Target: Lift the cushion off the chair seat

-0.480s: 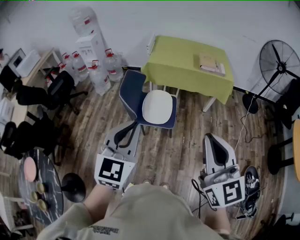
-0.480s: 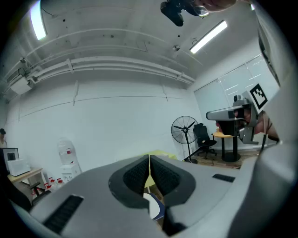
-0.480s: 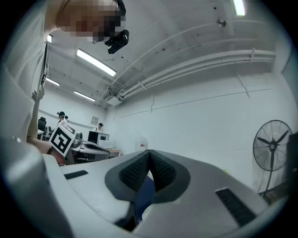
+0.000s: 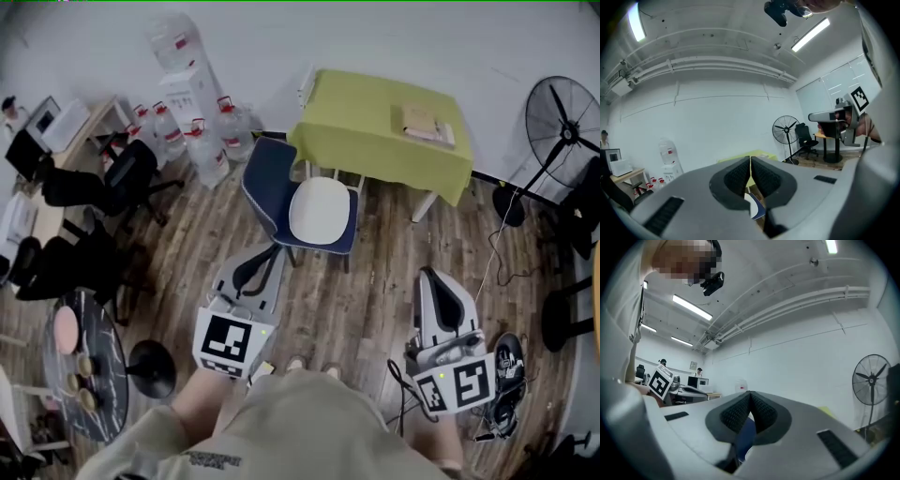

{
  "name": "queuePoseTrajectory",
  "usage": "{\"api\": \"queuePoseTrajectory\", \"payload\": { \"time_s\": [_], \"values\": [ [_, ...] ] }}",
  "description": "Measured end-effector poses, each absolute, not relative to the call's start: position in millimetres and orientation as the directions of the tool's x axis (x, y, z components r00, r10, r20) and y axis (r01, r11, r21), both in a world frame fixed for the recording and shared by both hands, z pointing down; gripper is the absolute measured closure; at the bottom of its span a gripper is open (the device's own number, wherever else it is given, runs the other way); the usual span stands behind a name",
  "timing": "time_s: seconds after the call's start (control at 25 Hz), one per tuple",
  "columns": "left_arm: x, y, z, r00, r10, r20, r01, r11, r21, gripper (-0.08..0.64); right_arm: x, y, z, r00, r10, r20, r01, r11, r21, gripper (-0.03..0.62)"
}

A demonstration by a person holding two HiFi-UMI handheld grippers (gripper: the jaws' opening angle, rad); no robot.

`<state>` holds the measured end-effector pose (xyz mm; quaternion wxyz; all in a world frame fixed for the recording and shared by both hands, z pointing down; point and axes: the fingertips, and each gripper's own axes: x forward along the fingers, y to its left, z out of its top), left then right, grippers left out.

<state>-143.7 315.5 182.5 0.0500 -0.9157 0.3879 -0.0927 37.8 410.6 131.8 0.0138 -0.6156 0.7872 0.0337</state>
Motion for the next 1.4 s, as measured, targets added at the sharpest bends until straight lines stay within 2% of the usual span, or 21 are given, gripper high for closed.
{"api": "queuePoseTrajectory", "payload": {
  "time_s": [0.2, 0.36, 0.56, 0.6, 0.64, 0.68, 1.08, 1.4],
  "values": [
    [-131.4, 327.1, 183.2, 0.666, -0.734, 0.134, -0.715, -0.679, -0.168, 0.534, 52.4, 420.5, 136.5, -0.267, -0.962, -0.062, -0.964, 0.266, 0.022, 0.571],
    [-120.7, 338.5, 184.4, 0.66, -0.741, 0.124, -0.733, -0.671, -0.111, 0.534, 63.6, 431.0, 140.0, -0.277, -0.957, -0.081, -0.961, 0.277, 0.017, 0.569],
    [-114.8, 346.7, 174.8, 0.624, -0.78, 0.051, -0.773, -0.625, -0.109, 0.531, 78.0, 443.3, 138.9, -0.278, -0.952, -0.126, -0.96, 0.279, 0.006, 0.568],
    [-113.4, 347.8, 174.6, 0.617, -0.785, 0.051, -0.778, -0.618, -0.112, 0.463, 80.6, 446.3, 138.0, -0.28, -0.95, -0.136, -0.96, 0.282, 0.005, 0.517],
    [-112.3, 348.4, 175.4, 0.613, -0.788, 0.056, -0.78, -0.615, -0.118, 0.384, 82.8, 448.4, 137.6, -0.282, -0.949, -0.141, -0.959, 0.284, 0.007, 0.414],
    [-111.8, 348.8, 175.9, 0.611, -0.789, 0.061, -0.78, -0.613, -0.124, 0.359, 85.0, 449.5, 137.5, -0.284, -0.948, -0.143, -0.958, 0.286, 0.008, 0.394],
    [-112.8, 331.9, 189.3, 0.602, -0.796, 0.061, -0.788, -0.604, -0.119, 0.357, 101.0, 429.2, 152.8, -0.264, -0.957, -0.119, -0.964, 0.265, 0.008, 0.383],
    [-114.9, 279.5, 209.0, 0.595, -0.8, 0.08, -0.794, -0.601, -0.097, 0.357, 98.8, 370.6, 179.4, -0.281, -0.958, -0.056, -0.959, 0.283, -0.031, 0.373]
  ]
}}
